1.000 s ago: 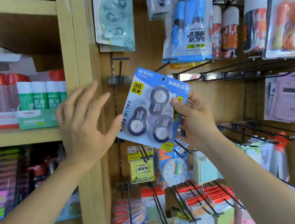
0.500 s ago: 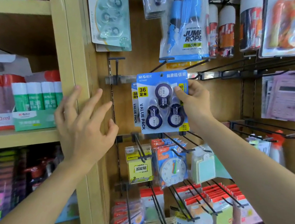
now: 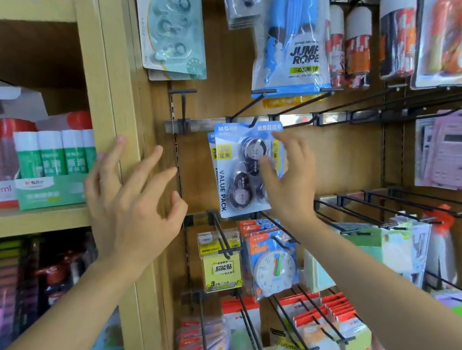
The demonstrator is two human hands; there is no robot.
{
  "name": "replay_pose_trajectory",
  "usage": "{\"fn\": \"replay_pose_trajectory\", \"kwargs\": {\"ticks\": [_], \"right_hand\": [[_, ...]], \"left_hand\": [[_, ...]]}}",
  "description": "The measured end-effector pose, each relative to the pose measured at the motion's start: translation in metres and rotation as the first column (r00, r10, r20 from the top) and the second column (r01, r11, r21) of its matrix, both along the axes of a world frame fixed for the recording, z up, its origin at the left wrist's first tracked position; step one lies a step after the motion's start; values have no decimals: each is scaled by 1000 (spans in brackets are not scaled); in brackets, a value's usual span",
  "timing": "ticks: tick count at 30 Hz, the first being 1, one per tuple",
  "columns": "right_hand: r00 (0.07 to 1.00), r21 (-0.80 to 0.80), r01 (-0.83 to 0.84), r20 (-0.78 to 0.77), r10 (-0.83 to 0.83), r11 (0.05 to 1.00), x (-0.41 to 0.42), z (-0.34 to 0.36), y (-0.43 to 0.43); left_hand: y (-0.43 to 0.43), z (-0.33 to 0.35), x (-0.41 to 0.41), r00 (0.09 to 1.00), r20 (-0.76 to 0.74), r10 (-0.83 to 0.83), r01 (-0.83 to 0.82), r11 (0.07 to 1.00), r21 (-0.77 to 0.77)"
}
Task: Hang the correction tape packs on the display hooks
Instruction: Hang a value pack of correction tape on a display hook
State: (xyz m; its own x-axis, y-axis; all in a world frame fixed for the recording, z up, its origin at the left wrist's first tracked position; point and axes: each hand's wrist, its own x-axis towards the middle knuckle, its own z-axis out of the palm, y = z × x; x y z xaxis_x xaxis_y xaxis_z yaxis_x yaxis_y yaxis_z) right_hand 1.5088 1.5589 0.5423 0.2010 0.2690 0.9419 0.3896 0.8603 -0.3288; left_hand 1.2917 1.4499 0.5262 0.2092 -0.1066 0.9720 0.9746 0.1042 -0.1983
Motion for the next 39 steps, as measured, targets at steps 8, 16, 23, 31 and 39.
{"fn": "replay_pose_trajectory", "kwargs": {"ticks": [8,16,23,31,39], "right_hand": [[766,-5,367,569,-299,930,-15,-8,10],[584,-108,489,777,-233,865,-39,18,59],[544,-268,438,839,-16,858,-44,37,85],[641,-344,193,753,147,919,-19,13,25],[751,-288,18,636,178,957,25,-36,-68]], "left_hand": [[0,0,1,1000,9,2,-2,1000,-16],[-1,0,2,1000,-2,19,-19,1000,-17],[-1,0,2,999,-13,32,-33,999,-30],[-5,1,3,1000,1,3,-3,999,-43],[-13,-6,2,992,11,-127,127,977,-169]]}}
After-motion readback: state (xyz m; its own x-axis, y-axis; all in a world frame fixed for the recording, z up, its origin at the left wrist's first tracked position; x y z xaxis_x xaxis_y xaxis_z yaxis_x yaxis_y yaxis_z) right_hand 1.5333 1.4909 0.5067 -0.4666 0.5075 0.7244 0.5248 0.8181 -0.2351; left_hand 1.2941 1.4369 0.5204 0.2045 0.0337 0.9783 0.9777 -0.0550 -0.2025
